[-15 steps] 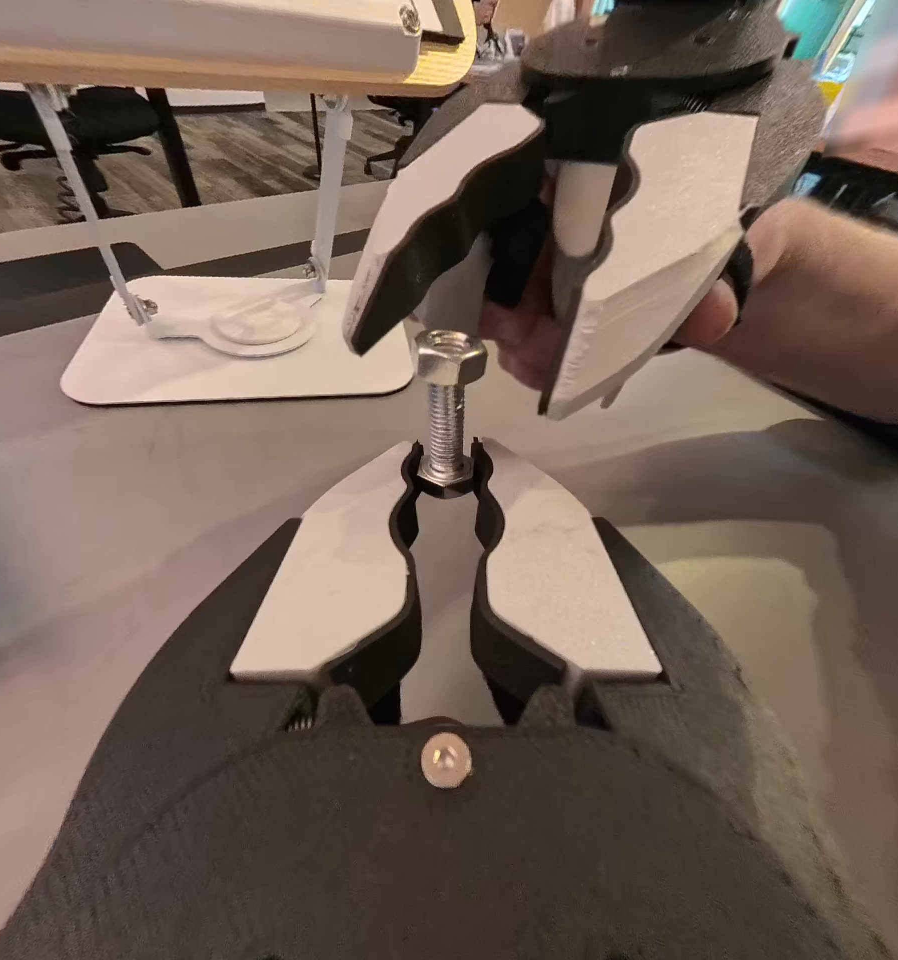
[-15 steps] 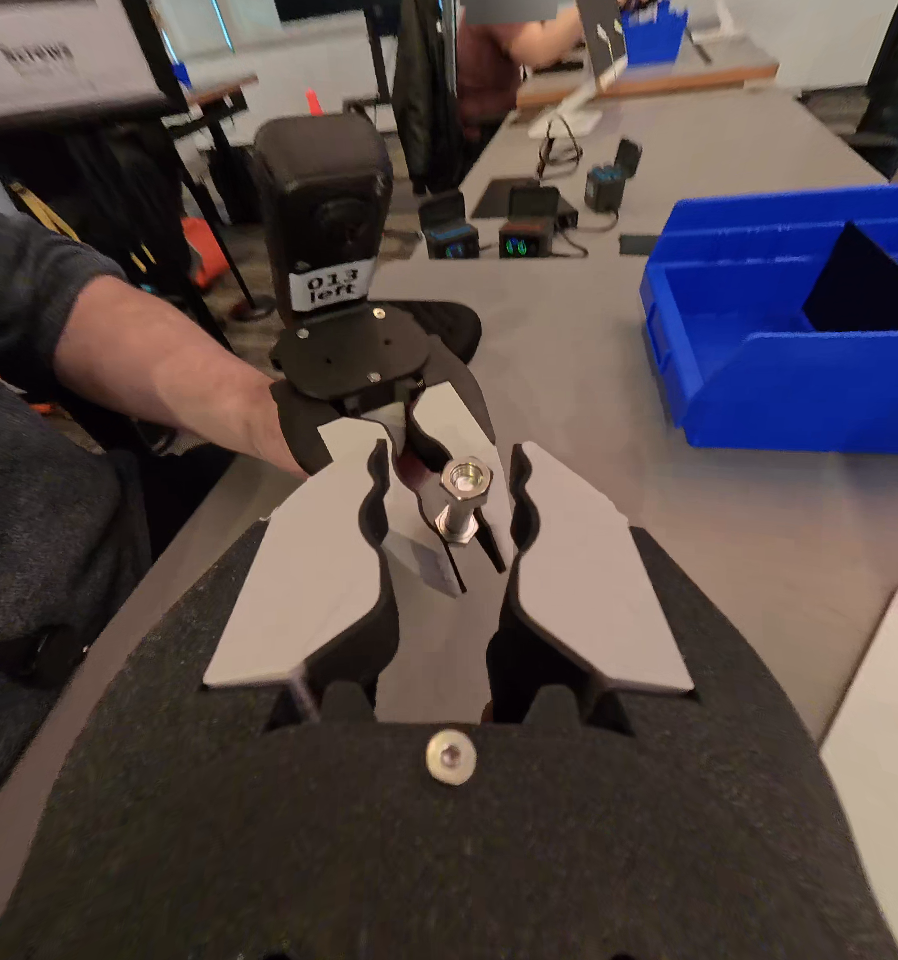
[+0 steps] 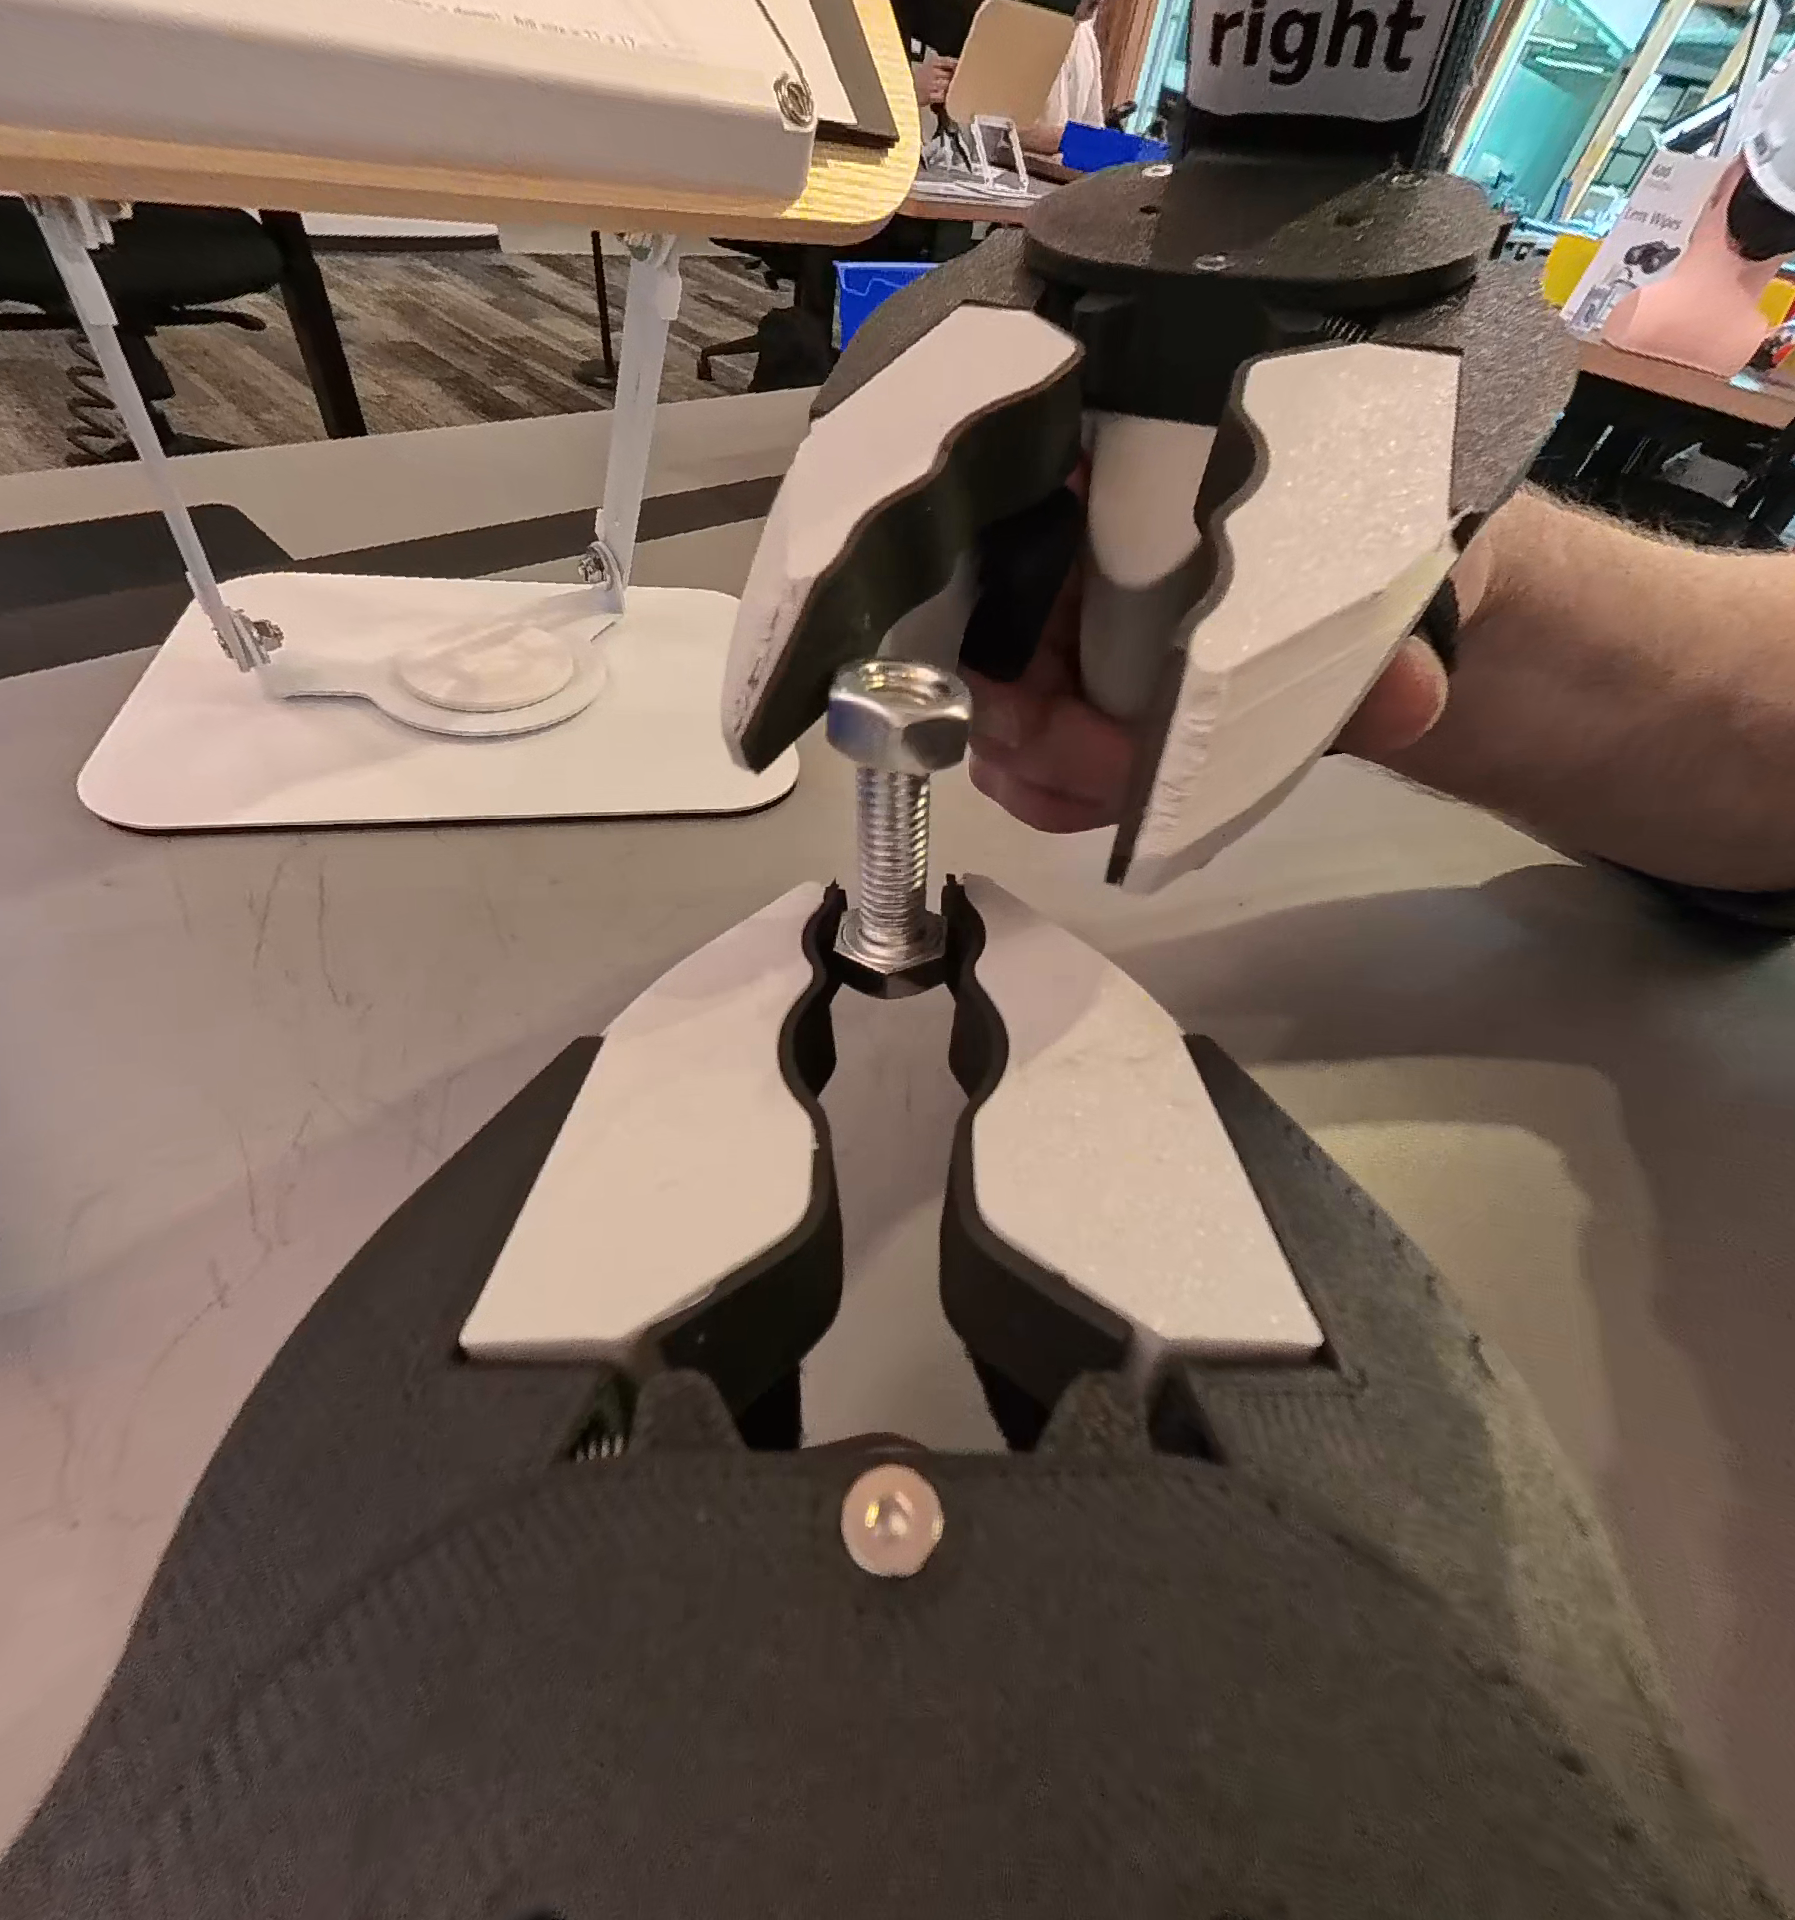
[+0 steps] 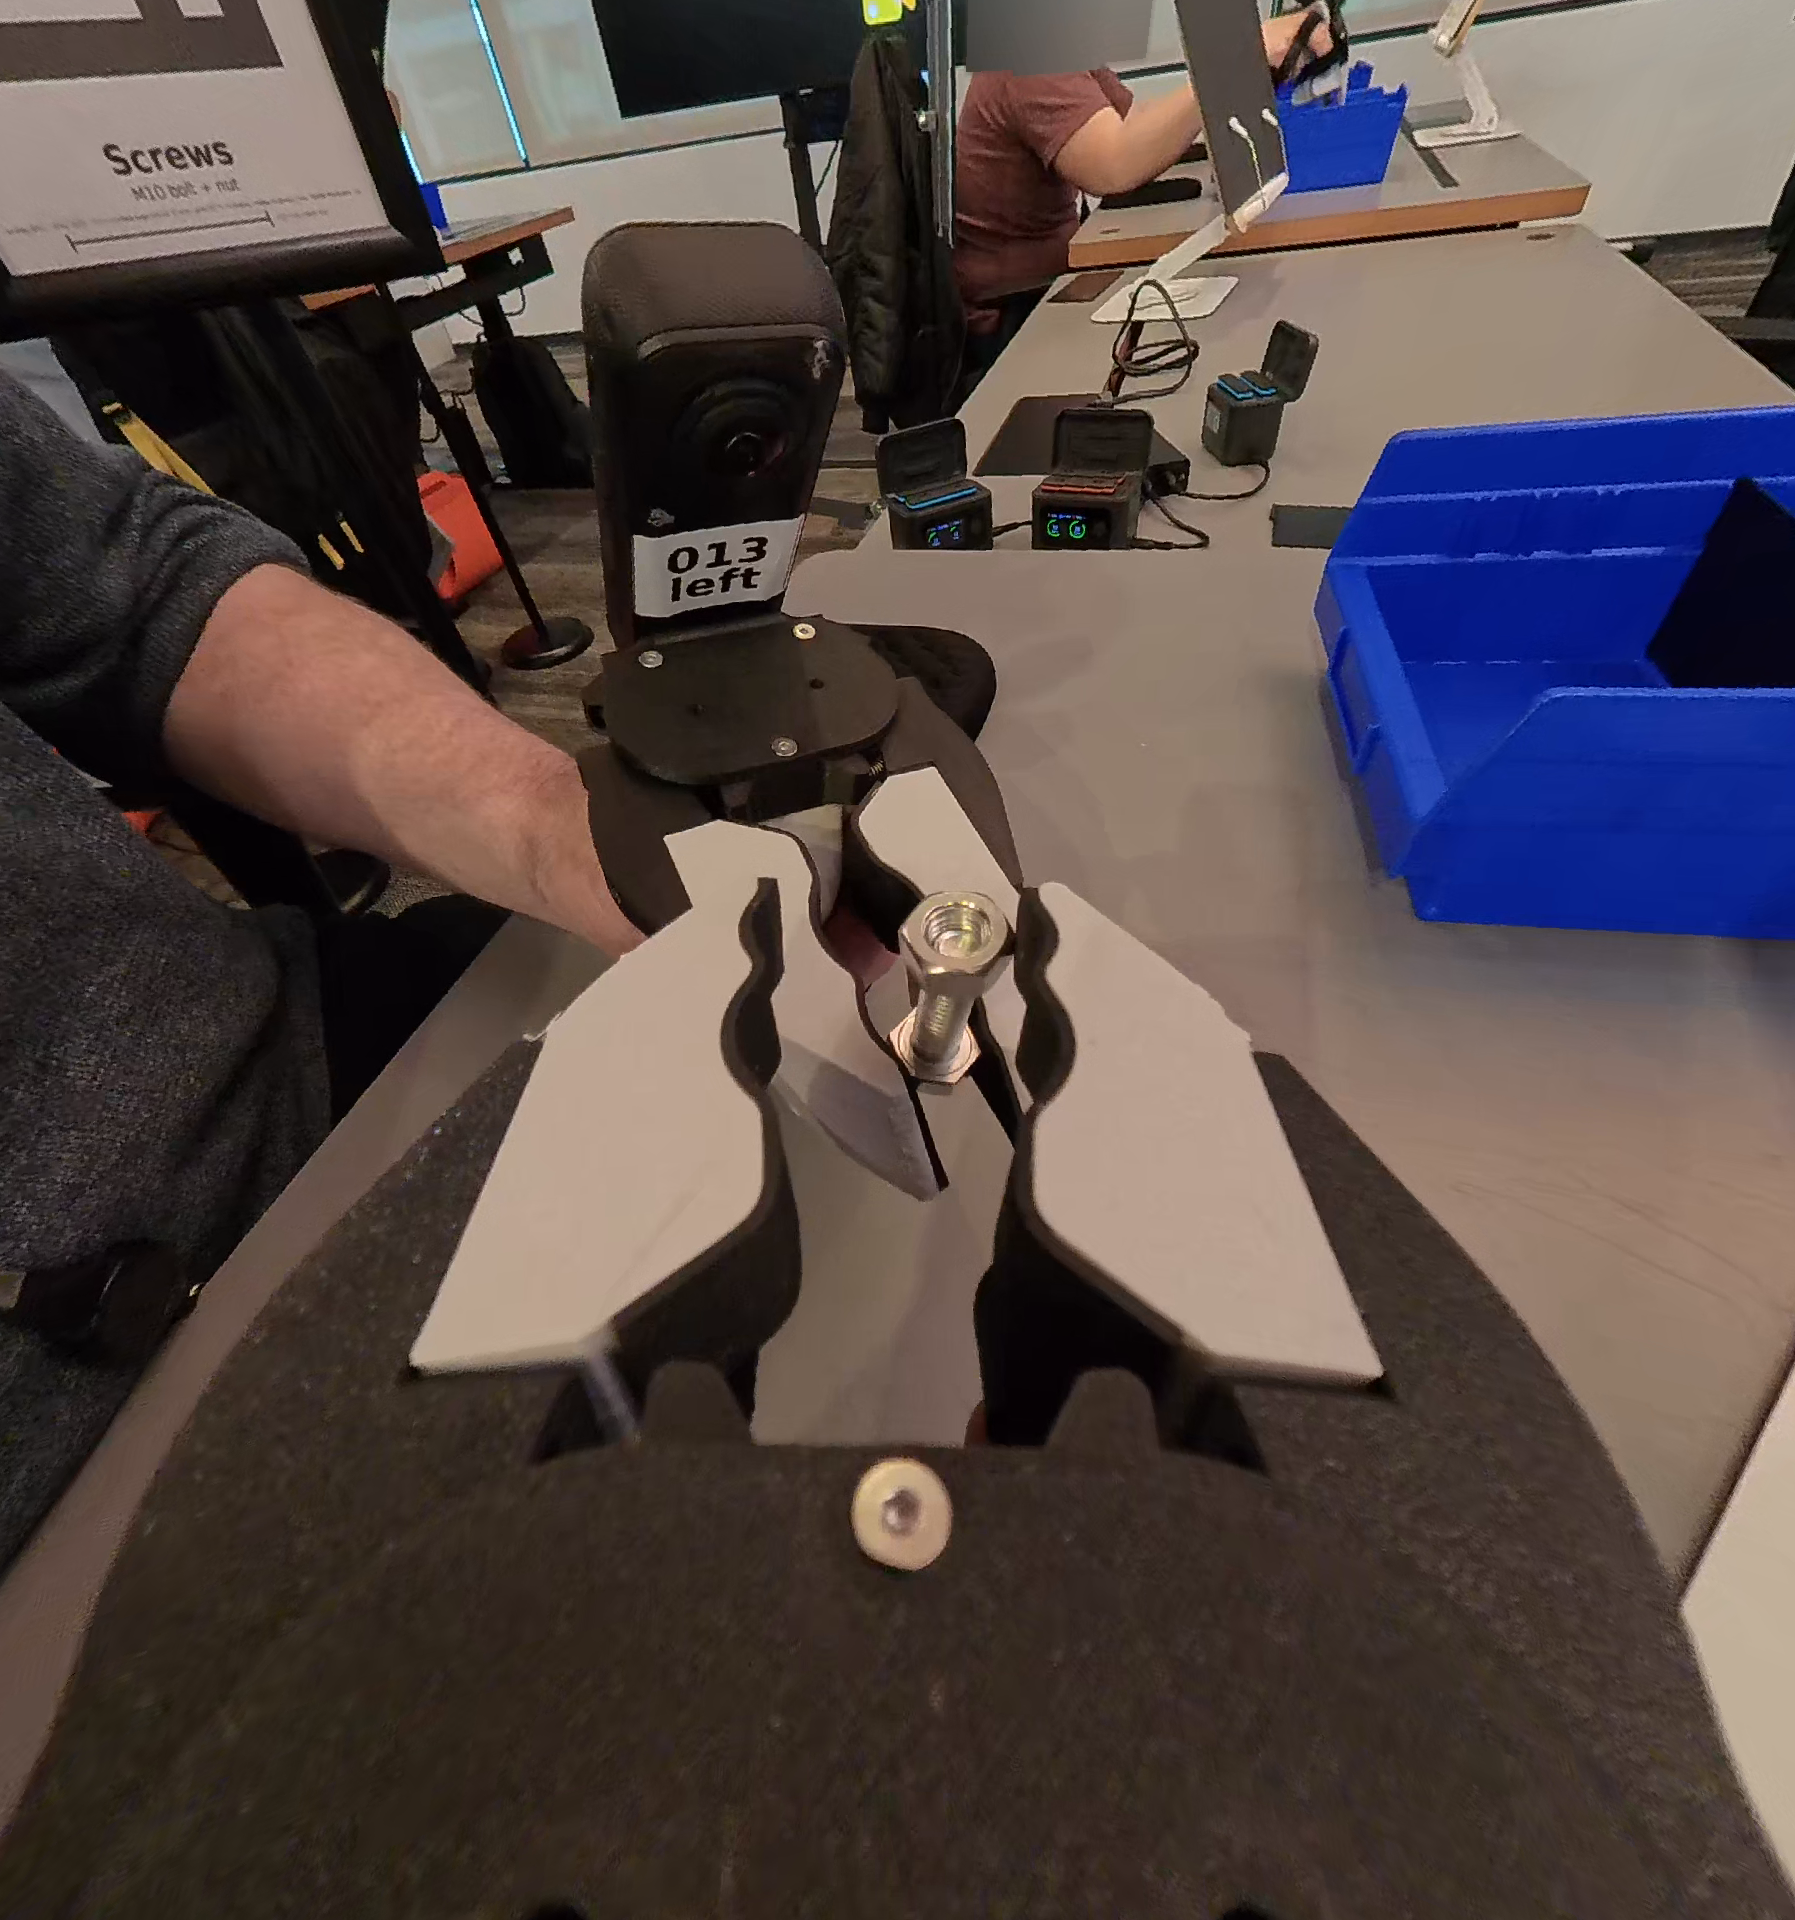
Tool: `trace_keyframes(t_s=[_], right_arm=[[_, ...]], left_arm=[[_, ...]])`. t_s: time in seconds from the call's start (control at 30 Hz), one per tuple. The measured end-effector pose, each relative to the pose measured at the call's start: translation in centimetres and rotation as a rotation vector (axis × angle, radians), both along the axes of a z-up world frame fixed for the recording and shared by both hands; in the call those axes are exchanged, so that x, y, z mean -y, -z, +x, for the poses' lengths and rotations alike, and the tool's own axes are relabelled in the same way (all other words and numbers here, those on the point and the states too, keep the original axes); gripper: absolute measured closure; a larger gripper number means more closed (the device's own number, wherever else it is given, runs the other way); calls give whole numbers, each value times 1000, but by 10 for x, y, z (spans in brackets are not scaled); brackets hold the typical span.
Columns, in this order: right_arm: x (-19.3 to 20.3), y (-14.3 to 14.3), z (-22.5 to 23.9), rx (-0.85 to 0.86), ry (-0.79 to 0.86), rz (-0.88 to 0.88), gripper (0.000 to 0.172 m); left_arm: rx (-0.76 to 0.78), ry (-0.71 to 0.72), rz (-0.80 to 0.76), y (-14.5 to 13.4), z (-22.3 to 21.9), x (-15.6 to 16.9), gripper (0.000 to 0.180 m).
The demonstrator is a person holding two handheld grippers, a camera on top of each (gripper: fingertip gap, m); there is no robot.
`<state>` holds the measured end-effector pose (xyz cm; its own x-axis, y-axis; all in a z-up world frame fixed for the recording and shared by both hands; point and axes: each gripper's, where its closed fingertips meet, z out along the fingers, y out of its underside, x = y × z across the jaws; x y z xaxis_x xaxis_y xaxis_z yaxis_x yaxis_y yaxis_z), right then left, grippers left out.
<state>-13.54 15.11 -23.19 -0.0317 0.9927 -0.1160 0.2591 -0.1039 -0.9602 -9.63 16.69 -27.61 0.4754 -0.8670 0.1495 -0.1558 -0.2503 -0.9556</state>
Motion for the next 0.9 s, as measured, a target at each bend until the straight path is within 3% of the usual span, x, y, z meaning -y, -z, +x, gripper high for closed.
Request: trace_keyframes(t_s=[0.9], right_arm=[[-1, 3, 13, -17, 25, 9, 130]], left_arm=[[1, 14, 2, 0, 3, 2, 163]])
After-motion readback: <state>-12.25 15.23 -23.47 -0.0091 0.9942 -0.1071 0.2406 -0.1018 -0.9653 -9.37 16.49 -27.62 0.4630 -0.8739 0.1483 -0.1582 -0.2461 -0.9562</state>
